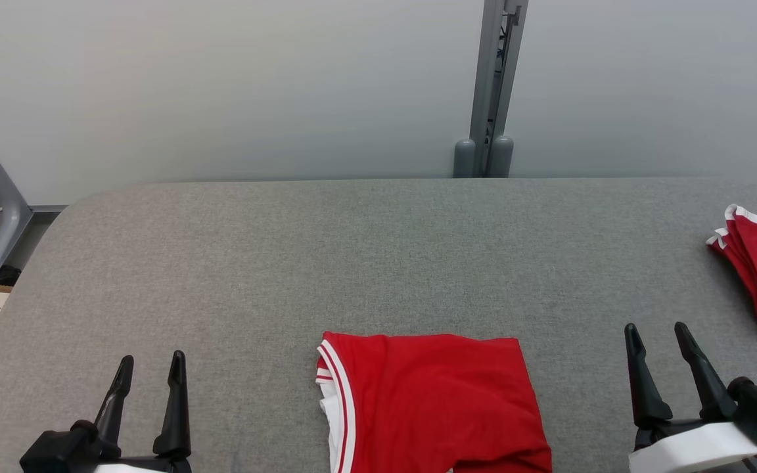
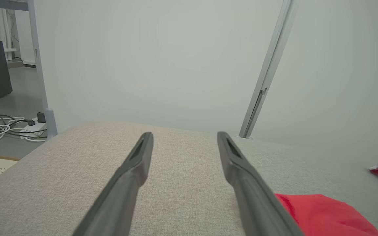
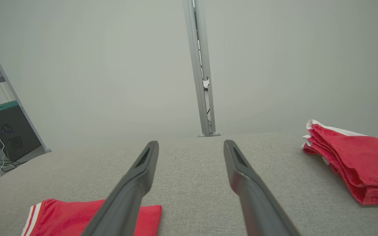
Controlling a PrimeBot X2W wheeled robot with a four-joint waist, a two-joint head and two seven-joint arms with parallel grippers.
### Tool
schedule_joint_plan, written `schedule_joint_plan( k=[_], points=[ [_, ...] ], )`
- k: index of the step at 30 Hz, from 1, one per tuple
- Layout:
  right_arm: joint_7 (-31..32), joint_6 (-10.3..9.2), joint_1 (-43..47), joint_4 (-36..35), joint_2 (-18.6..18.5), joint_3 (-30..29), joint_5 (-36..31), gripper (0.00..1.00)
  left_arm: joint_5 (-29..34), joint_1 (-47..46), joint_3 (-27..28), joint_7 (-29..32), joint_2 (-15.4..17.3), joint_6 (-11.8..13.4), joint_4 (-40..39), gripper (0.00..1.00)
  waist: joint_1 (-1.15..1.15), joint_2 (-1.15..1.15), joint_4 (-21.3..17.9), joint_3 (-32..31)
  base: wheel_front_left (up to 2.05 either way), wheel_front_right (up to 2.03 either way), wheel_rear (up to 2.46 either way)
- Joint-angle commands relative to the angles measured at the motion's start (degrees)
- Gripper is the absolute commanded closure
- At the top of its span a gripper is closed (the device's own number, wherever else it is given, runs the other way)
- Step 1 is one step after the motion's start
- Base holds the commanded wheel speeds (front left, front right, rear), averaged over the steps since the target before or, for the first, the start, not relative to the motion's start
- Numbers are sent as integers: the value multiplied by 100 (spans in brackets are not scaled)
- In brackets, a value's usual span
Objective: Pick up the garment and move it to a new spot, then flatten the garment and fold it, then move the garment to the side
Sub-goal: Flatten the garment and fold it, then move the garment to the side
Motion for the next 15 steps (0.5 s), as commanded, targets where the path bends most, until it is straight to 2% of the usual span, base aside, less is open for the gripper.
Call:
schedule_joint_plan(
  k=[1,8,15],
  points=[
    [-70,1,40,120,13,-31,-57,0,97,58,67,-23,-43,-72,37,0,0,0,-7,11,0,0,0],
    [-170,1,-110,358,53,50,-77,0,299,33,145,-23,-156,-255,209,0,0,0,-27,26,0,0,0],
    [-191,1,-194,470,69,101,-52,0,404,-73,185,-23,-193,-332,333,0,0,0,-13,32,0,0,0]
  ],
)
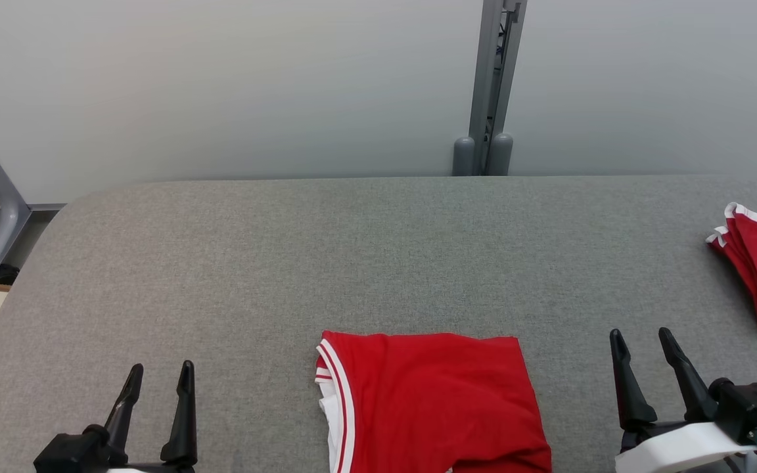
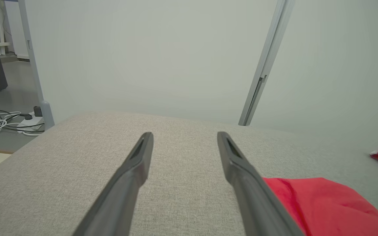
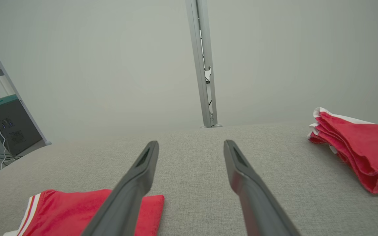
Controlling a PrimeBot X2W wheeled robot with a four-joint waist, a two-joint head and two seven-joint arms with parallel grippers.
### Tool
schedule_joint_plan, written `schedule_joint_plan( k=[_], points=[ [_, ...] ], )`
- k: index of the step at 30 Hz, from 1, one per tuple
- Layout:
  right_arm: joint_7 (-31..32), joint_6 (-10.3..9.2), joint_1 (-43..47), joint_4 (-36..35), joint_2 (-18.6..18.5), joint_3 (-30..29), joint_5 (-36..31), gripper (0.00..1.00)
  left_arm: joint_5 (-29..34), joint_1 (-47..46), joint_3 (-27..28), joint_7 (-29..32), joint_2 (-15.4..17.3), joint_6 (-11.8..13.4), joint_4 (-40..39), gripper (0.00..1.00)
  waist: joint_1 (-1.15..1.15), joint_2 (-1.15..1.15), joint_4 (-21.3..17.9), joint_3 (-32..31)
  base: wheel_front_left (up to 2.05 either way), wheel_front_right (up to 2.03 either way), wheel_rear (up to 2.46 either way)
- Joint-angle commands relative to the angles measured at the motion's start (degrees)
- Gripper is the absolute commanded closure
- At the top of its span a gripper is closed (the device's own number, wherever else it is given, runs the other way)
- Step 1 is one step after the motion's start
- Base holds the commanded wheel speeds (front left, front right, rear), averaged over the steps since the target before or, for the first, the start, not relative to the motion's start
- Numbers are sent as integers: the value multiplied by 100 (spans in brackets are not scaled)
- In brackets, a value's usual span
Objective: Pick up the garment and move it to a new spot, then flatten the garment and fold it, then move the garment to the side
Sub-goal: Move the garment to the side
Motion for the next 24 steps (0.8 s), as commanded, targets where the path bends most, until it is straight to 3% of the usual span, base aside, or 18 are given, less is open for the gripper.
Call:
schedule_joint_plan(
  k=[1,14,24],
  points=[
    [-40,1,-65,29,-8,-1,19,0,54,-78,35,-23,1,-43,12,0,0,0,3,-1,0,0,0],
    [60,1,-157,314,9,187,107,0,157,-133,136,-23,-50,-133,127,0,0,0,24,-12,0,0,0],
    [1929,1,-1042,1610,17,477,291,0,179,-244,35,-23,-65,-226,290,0,0,0,264,82,0,0,0]
  ],
)
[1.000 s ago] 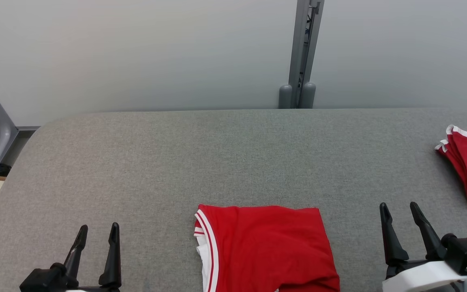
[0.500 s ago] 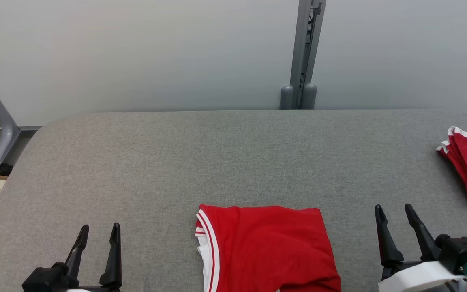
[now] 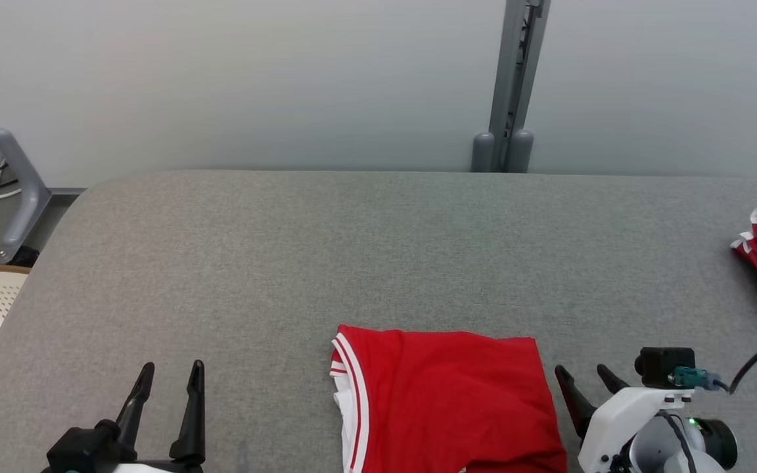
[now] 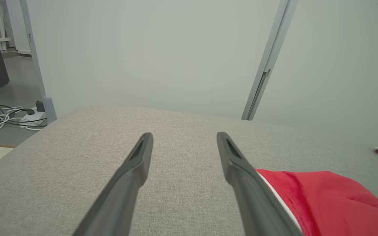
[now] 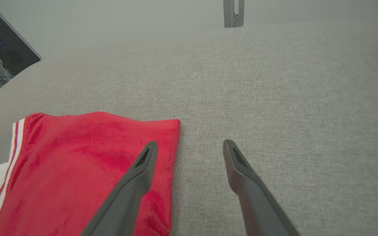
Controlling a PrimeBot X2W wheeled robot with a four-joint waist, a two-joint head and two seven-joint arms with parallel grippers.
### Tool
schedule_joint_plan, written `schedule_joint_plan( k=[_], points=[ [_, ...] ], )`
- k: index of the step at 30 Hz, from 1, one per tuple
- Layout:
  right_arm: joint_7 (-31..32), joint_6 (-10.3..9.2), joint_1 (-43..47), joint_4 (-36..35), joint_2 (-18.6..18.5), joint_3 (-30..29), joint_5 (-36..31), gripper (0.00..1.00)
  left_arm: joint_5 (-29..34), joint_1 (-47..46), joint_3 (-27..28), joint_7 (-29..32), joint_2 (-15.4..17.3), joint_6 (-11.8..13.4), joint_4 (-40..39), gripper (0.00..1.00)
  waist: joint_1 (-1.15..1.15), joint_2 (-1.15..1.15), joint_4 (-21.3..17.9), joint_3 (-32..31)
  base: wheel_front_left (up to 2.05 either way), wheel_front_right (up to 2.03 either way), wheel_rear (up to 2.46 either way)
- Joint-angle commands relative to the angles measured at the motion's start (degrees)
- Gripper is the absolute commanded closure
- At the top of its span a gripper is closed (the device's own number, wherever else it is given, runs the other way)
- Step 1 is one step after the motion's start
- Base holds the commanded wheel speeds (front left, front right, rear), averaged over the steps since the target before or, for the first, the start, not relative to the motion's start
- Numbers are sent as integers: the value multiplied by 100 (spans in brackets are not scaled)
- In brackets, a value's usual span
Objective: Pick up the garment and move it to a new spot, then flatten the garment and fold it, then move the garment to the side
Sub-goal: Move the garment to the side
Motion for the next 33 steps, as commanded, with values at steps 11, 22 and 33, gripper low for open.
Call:
schedule_joint_plan(
  k=[11,22,33],
  points=[
    [1159,1,-310,920,-28,-7,1076,0,-21,-161,-44,-23,26,-88,200,0,0,0,560,51,0,0,0],
    [753,2,-573,1189,-21,274,1417,100,-28,-144,-45,-24,50,-103,256,0,0,0,701,72,0,0,0],
    [102,1,-1103,963,-173,495,862,100,-21,-255,-233,-24,37,-190,122,0,0,0,290,140,0,0,0]
  ],
)
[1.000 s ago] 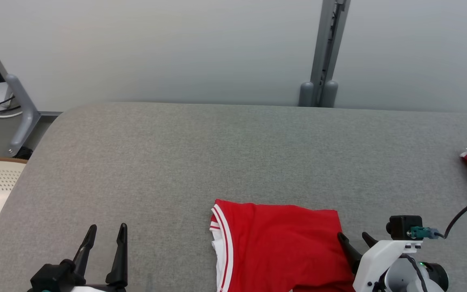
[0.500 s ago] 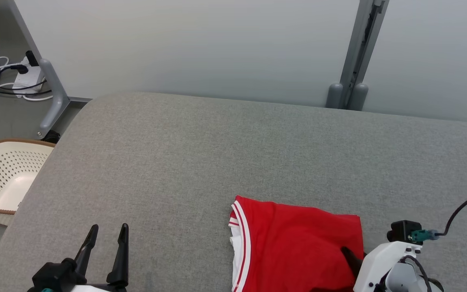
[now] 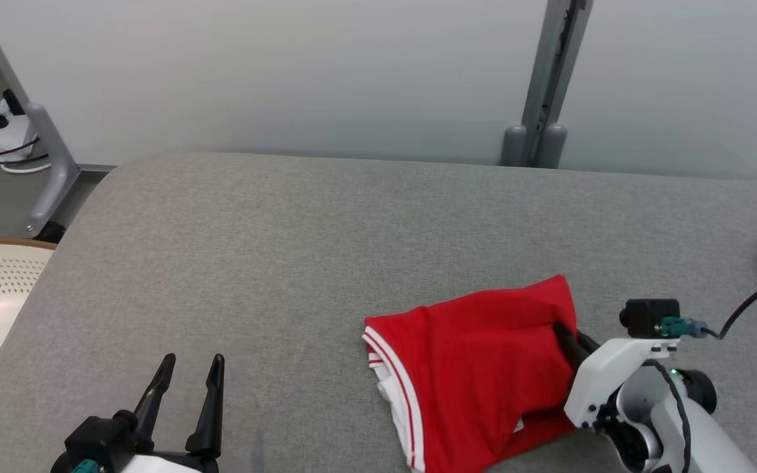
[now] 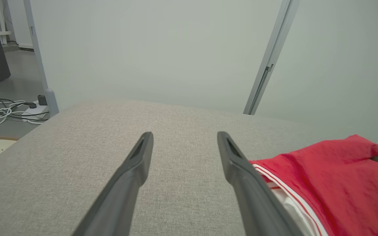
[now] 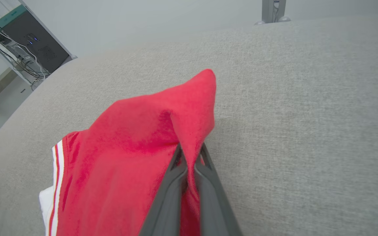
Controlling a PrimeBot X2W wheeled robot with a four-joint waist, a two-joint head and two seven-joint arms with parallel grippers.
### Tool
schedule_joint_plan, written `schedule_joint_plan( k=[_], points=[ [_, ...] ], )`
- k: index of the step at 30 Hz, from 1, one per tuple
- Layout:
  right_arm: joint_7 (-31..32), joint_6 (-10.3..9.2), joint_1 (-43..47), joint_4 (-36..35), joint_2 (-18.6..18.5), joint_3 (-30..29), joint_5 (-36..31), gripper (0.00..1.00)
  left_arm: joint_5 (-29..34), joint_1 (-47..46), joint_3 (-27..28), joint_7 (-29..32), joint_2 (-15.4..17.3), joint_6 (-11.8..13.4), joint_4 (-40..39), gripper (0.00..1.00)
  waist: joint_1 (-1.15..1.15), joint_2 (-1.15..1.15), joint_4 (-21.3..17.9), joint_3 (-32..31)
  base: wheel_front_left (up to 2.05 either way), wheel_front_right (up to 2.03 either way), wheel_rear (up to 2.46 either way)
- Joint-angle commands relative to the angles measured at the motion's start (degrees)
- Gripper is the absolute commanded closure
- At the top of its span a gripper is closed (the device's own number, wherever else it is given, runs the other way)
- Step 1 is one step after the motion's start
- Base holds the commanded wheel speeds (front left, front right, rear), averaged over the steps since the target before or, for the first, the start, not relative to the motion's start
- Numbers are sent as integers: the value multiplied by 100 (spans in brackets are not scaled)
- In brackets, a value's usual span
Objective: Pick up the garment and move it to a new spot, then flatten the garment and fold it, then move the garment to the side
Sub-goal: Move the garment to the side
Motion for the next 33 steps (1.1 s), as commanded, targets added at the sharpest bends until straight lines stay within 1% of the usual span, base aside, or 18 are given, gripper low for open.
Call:
schedule_joint_plan(
  k=[1,5,13,19,24,29,33],
  points=[
    [-63,1,-91,-36,-106,-13,-43,100,-4,-117,-8,-24,32,-20,-28,0,0,0,-114,14,0,0,0],
    [-105,1,-267,-176,-206,22,-180,100,5,-144,-56,-23,48,-45,-101,0,0,0,-420,31,0,0,0],
    [-4,1,-505,-458,-338,148,-314,100,26,-205,-261,-24,-16,-70,-188,0,0,0,-1241,134,0,0,0],
    [21,1,-532,-703,-323,126,-363,100,15,-267,-493,-23,-66,-99,-227,0,0,0,-1852,249,0,0,0],
    [72,1,-546,-817,-296,81,-420,100,26,-364,-629,-24,-19,-117,-283,0,0,0,-2283,362,0,0,0],
    [71,1,-664,-906,-279,75,-476,100,5,-425,-662,-24,76,-113,-344,0,0,0,-2584,514,0,0,0],
    [68,1,-757,-922,-285,74,-499,100,-15,-471,-682,-24,122,-117,-371,0,0,0,-2676,598,0,0,0]
  ],
)
